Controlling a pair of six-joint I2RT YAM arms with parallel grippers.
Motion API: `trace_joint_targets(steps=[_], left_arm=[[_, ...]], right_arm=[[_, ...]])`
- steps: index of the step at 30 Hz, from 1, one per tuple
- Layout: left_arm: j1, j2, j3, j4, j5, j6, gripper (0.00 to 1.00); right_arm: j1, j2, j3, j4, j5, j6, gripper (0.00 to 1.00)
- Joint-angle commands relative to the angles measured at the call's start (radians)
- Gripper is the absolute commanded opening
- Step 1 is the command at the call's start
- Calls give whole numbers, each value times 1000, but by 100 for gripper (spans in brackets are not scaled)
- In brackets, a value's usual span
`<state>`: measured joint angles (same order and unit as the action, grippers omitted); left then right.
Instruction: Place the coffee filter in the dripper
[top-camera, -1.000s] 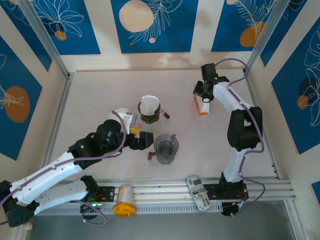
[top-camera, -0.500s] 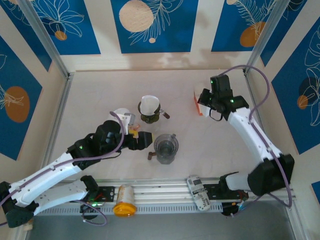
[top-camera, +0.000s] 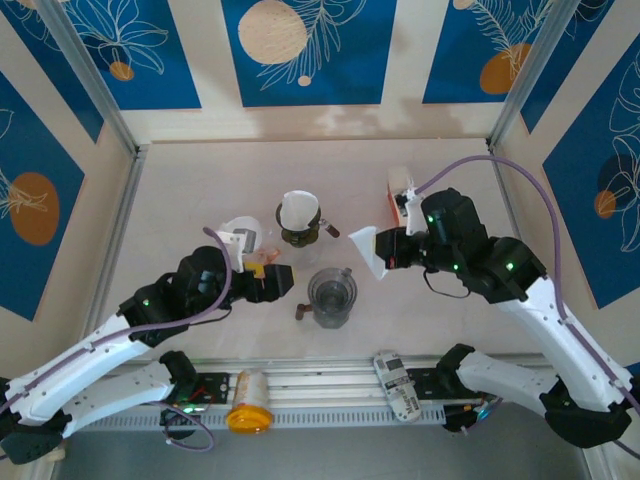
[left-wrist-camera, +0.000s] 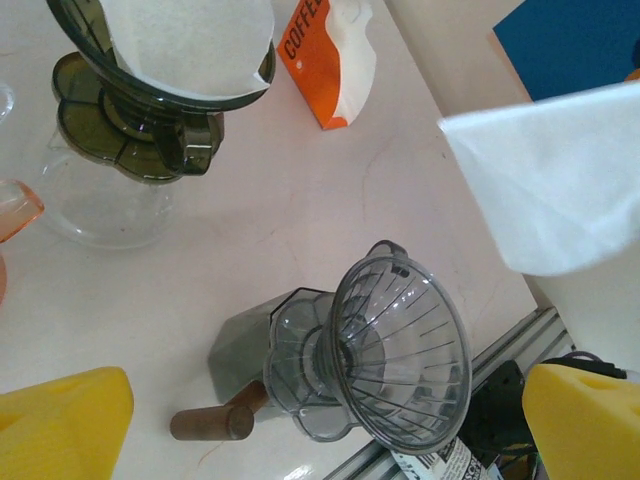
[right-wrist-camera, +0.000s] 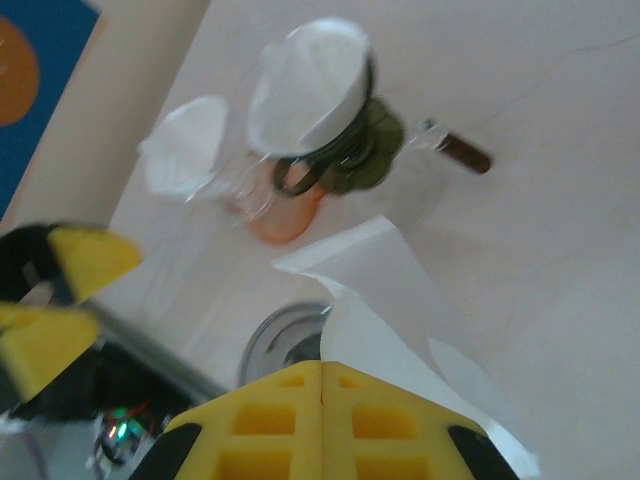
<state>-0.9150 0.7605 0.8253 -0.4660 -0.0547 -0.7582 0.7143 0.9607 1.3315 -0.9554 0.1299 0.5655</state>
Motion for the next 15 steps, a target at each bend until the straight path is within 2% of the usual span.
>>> trace_joint_targets(steps=[1, 7, 15], left_arm=[[-8, -6, -5, -29, -19, -5, 100], [-9, -11, -14, -29, -18, -3, 100], [-9, -11, -13, -19, -8, 1, 100]], right_arm=[[76, 18, 61, -169, -46, -2, 0], [157, 79, 121, -276, -37, 13, 0], [191, 213, 172, -302, -46, -26, 0]])
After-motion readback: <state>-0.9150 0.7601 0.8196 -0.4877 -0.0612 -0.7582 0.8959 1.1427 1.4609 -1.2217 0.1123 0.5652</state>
